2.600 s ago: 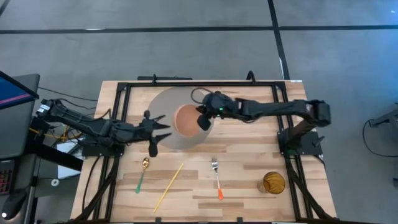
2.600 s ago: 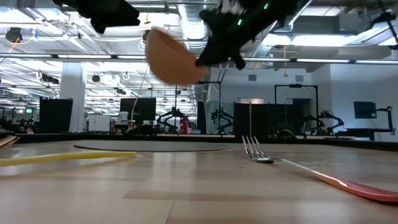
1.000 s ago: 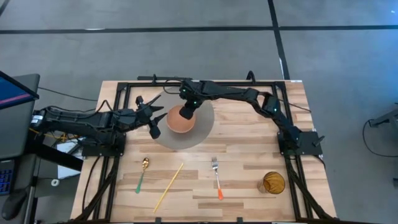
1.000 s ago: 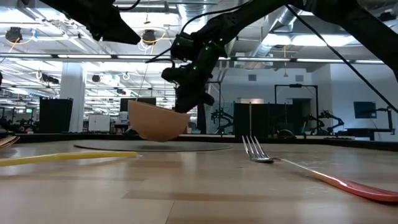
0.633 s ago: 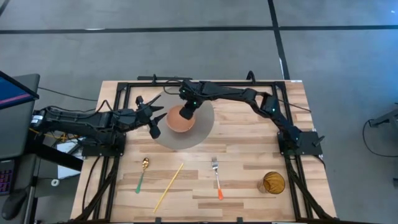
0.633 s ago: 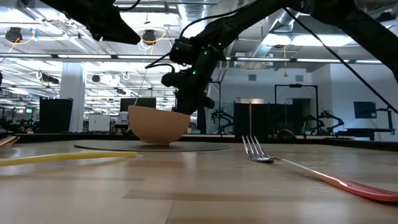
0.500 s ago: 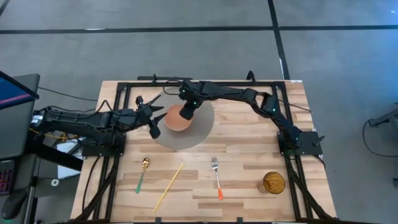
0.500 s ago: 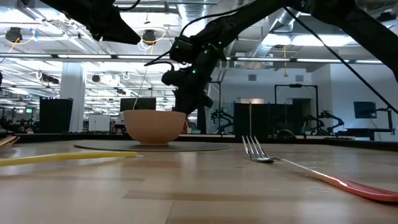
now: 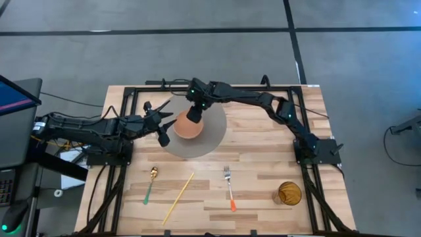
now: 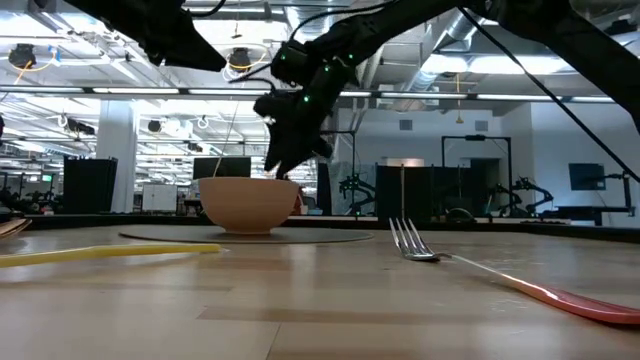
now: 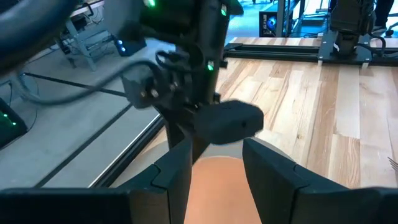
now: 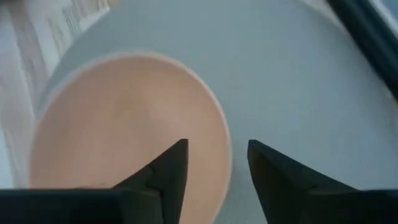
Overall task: Pick & Place Utensil
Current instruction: Put the brown cup on the top right of the orange bowl on the gray mat
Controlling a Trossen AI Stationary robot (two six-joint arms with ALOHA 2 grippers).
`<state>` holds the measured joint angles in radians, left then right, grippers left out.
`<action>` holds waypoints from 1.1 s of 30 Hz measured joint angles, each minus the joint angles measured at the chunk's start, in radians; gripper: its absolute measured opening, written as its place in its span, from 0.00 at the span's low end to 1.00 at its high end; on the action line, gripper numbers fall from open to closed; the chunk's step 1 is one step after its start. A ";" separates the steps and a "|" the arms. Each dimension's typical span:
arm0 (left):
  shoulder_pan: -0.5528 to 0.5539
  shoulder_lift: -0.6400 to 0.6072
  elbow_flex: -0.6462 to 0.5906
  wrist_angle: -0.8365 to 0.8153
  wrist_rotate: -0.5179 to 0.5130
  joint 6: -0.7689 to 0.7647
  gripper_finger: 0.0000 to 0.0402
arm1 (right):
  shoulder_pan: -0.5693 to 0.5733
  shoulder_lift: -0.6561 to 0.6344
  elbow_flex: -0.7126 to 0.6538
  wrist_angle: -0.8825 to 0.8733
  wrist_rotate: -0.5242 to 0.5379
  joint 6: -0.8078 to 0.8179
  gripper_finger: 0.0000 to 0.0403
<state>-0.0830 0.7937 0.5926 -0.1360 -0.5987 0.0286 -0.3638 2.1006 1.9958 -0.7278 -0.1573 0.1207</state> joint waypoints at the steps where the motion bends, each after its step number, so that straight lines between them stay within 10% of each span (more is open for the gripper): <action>1: 0.000 0.000 0.000 0.000 0.000 -0.002 0.36 | 0.000 0.000 0.024 -0.026 0.000 0.000 0.42; 12: 0.000 0.000 0.000 -0.006 0.000 -0.004 0.36 | 0.034 -0.001 0.354 -0.523 -0.002 0.005 0.42; 20: -0.002 0.000 0.000 -0.006 0.000 -0.011 0.36 | 0.155 -0.060 0.339 -0.819 -0.006 0.228 0.40; 33: -0.002 0.000 0.000 -0.055 0.000 -0.010 0.36 | 0.487 -0.133 0.339 -0.842 0.151 0.381 0.41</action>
<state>-0.0845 0.7937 0.5926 -0.1913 -0.5983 0.0182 0.1228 1.9678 2.3348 -1.5702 -0.0062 0.5016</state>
